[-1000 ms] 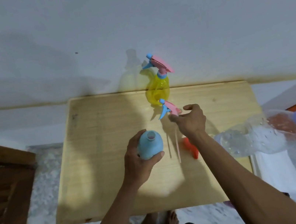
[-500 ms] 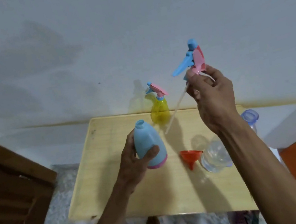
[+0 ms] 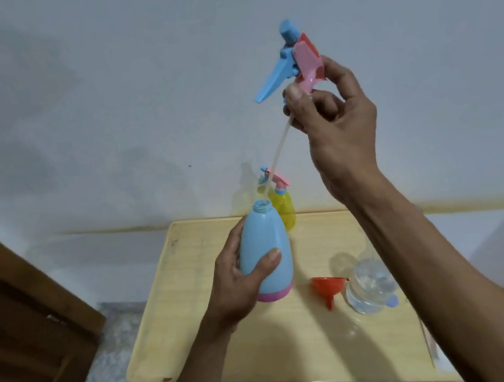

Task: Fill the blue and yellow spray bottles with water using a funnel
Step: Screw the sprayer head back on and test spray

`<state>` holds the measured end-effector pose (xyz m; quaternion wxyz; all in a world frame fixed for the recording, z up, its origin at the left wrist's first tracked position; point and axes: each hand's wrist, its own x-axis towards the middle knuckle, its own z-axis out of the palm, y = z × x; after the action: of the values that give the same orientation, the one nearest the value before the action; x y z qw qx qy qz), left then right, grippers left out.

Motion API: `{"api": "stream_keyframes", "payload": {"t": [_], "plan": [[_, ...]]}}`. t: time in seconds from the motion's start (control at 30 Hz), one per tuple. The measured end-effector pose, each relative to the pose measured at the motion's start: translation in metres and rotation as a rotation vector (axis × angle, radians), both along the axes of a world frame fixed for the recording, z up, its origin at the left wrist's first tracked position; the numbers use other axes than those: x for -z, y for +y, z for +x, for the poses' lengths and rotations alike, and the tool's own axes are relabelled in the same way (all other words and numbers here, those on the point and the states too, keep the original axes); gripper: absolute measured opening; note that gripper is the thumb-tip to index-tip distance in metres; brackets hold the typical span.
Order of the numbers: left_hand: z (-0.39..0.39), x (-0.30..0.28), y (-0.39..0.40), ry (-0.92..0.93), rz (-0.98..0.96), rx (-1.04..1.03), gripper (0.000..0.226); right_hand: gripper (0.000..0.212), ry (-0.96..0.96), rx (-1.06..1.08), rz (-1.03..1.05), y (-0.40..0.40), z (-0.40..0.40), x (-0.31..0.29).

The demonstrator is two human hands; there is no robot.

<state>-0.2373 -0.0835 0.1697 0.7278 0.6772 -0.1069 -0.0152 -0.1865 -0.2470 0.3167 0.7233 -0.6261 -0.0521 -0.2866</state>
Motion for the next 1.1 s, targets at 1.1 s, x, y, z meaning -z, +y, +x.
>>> {"api": "stream_keyframes", "payload": {"t": [1.1], "plan": [[0.049,-0.033,0.039,-0.023,0.088,-0.105,0.053,0.049,0.350,-0.252,0.185,0.076,0.002,0.060]]}}
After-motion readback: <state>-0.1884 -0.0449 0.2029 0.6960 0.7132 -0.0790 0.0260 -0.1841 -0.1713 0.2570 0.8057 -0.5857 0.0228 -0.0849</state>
